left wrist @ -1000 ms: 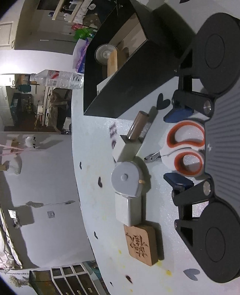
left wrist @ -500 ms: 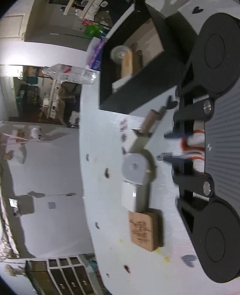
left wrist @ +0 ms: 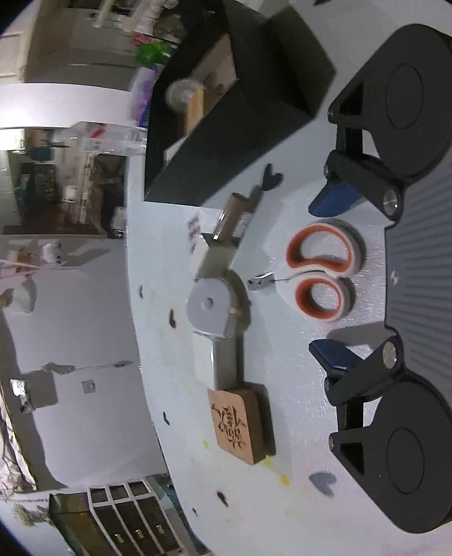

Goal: Organize rigid objects

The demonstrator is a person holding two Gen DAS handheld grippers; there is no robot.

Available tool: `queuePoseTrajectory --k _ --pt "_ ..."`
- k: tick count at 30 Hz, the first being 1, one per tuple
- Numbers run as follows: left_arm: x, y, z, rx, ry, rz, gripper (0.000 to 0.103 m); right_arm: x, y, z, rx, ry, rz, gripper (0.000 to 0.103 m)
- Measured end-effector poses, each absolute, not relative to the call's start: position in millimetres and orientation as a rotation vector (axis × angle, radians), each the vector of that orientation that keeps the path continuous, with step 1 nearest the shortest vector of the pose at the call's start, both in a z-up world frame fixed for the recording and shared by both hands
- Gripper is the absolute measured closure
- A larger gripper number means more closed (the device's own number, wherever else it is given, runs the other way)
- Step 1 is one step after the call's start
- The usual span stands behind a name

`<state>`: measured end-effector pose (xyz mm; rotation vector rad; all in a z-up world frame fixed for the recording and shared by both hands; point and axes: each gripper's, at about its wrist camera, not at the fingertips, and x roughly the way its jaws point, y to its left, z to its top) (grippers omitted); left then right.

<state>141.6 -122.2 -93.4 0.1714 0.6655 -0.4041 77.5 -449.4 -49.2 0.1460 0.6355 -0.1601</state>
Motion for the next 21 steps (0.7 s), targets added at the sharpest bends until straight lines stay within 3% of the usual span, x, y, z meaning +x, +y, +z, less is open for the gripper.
queuePoseTrajectory --k 6,21 --pt "141 -125 -97 0.170 0.623 -0.442 0.039 78 -449 -49 0.148 0.634 -0.161 0.096" --pt "134 -124 -74 0.140 0.551 -0.414 0.040 77 -449 -49 0.148 0.635 -0.159 0.096"
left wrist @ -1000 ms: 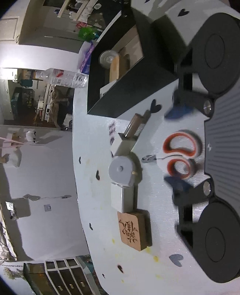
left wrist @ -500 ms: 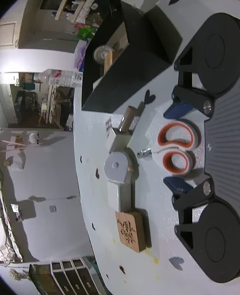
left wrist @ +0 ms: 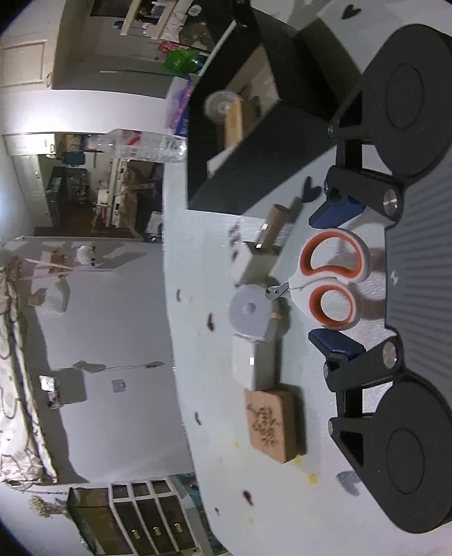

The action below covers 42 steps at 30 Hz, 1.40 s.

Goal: Organize rigid objects
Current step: 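Carry the scissors with the left gripper into the black box and release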

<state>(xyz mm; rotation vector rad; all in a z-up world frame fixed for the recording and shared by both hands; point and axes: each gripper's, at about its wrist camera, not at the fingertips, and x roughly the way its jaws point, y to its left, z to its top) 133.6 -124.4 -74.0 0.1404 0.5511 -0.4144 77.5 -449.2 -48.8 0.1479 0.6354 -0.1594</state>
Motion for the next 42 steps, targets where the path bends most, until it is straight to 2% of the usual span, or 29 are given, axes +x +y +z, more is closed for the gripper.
queuePoseTrajectory --k 8,14,20,29,39,42 --pt "125 -132 -38 0.117 0.456 -0.445 0.040 78 -449 -49 0.146 0.636 -0.161 0.096" --pt "124 -170 -13 0.112 0.444 -0.579 0.040 78 -449 -49 0.146 0.638 -0.160 0.097" --pt "135 -226 -12 0.131 0.521 -0.734 0.040 79 -448 -49 0.138 0.643 -0.161 0.097" --pt "162 -289 -40 0.130 0.727 -0.919 0.039 79 -449 -49 0.138 0.645 -0.157 0.097" --pt "193 -311 -66 0.044 0.857 -1.019 0.039 79 -450 -49 0.143 0.646 -0.154 0.097" --pt "200 -310 -75 0.007 0.903 -1.020 0.035 79 -451 -49 0.148 0.648 -0.151 0.097"
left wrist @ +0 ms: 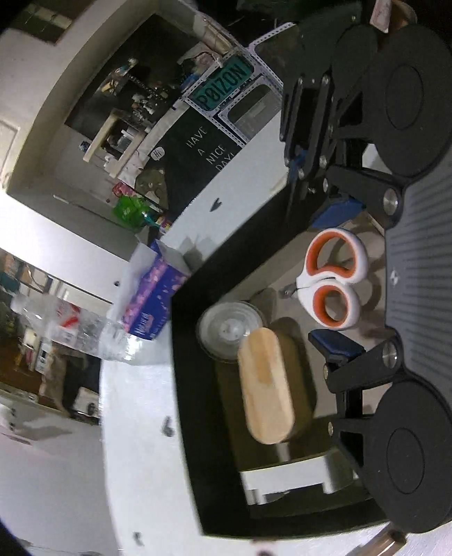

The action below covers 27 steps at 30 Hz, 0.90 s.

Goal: Organize rigid objects
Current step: 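Carry the scissors with the left gripper into the black box and release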

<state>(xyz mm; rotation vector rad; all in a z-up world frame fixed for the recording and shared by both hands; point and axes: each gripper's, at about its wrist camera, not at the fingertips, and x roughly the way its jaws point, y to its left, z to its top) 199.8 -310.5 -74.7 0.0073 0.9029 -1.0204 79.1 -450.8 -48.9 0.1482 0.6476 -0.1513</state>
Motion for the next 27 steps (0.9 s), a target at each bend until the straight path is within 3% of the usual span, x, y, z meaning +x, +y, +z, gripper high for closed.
queuePoseTrajectory --k 6,20,27 --pt "198 -309 -71 0.033 0.890 -0.998 0.020 79 -452 -48 0.150 0.650 -0.154 0.097" --pt "177 -289 -50 0.082 0.811 -0.985 0.013 80 -452 -48 0.158 0.653 -0.153 0.096" --pt "156 -273 -30 0.095 0.747 -0.979 0.004 80 -451 -49 0.158 0.654 -0.155 0.096"
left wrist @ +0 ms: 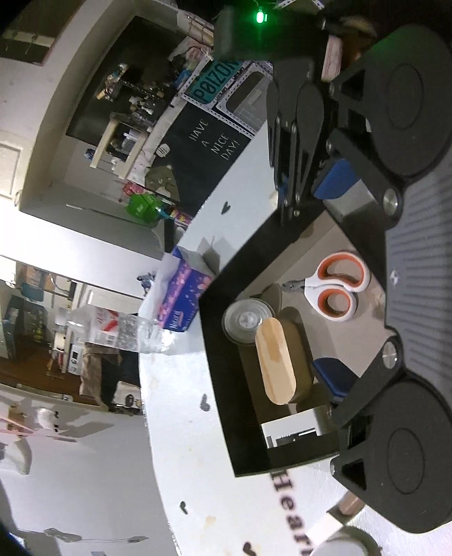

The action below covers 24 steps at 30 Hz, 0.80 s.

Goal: Organize rigid objects
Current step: 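Carry the scissors with the left gripper into the black box and release, then move the left gripper to the white tape measure and grasp it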

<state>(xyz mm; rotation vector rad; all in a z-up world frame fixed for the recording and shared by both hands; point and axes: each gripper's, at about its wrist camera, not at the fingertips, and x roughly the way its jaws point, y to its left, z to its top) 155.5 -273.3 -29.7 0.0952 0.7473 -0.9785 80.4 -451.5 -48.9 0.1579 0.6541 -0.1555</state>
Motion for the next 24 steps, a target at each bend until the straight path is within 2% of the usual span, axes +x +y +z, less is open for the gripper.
queuePoseTrajectory --k 4,24 --pt "143 -261 -21 0.101 0.705 -0.964 0.000 80 -451 -49 0.158 0.654 -0.155 0.097" --pt "118 -156 -29 0.065 0.606 -0.663 0.000 80 -451 -49 0.155 0.653 -0.157 0.097"
